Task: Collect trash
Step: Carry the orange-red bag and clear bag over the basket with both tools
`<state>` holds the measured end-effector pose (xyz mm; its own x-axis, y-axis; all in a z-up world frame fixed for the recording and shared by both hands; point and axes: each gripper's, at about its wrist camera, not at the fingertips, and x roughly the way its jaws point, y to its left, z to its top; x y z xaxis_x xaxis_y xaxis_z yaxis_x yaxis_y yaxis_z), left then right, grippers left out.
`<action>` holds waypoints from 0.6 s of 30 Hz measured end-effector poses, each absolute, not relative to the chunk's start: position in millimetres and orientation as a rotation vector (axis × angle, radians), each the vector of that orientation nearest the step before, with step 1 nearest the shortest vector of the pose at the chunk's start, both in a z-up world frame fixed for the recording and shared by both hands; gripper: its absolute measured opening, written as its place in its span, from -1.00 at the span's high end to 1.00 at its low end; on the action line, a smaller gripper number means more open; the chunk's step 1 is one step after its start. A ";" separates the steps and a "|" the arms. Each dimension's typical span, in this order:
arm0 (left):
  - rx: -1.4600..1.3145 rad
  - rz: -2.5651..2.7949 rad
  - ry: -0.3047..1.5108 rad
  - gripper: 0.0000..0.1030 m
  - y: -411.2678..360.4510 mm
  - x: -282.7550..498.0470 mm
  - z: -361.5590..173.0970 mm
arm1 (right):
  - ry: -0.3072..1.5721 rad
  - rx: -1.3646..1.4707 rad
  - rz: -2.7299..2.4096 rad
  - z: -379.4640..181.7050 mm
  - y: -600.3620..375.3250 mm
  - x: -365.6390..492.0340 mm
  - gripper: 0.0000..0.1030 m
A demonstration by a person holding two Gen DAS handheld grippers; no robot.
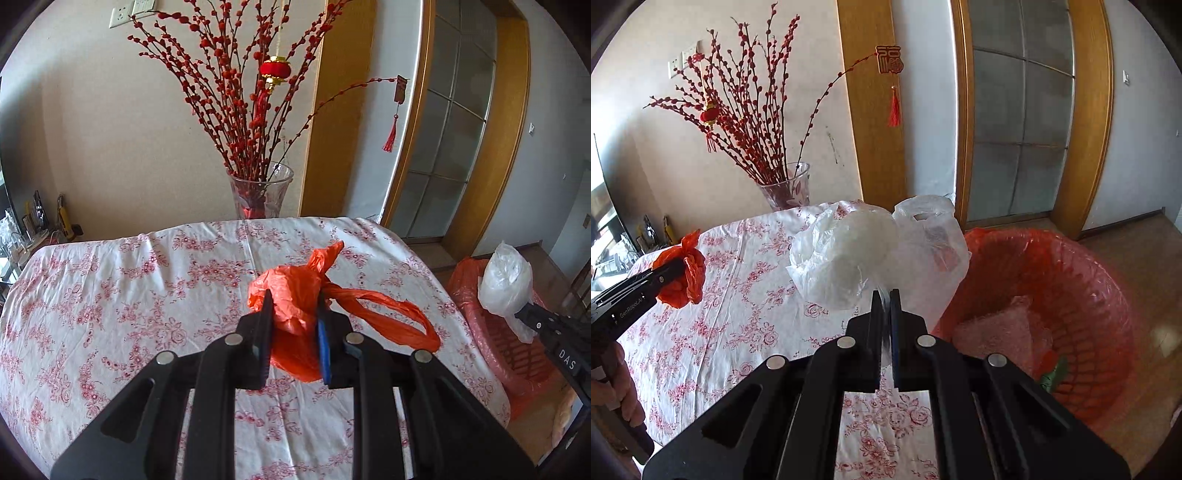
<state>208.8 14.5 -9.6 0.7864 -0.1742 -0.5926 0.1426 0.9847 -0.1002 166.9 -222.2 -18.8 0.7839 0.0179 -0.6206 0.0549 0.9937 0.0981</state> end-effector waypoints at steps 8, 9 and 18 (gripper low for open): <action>-0.048 -0.240 0.635 0.60 -18.8 203.2 -0.4 | 0.643 0.134 -0.059 -11.6 -244.9 149.9 0.91; -0.050 -0.248 0.634 0.60 -23.4 202.7 1.0 | 0.639 0.136 -0.063 -10.8 -247.4 148.5 0.91; -0.044 -0.353 0.628 0.60 -71.0 192.5 12.2 | 0.594 0.184 -0.146 1.4 -289.9 125.9 0.91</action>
<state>192.5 -71.0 12.2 0.7513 -0.3367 -0.5676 0.3103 0.9393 -0.1464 125.9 -289.9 1.4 0.8192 -0.0838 -0.5673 0.1894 0.9733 0.1297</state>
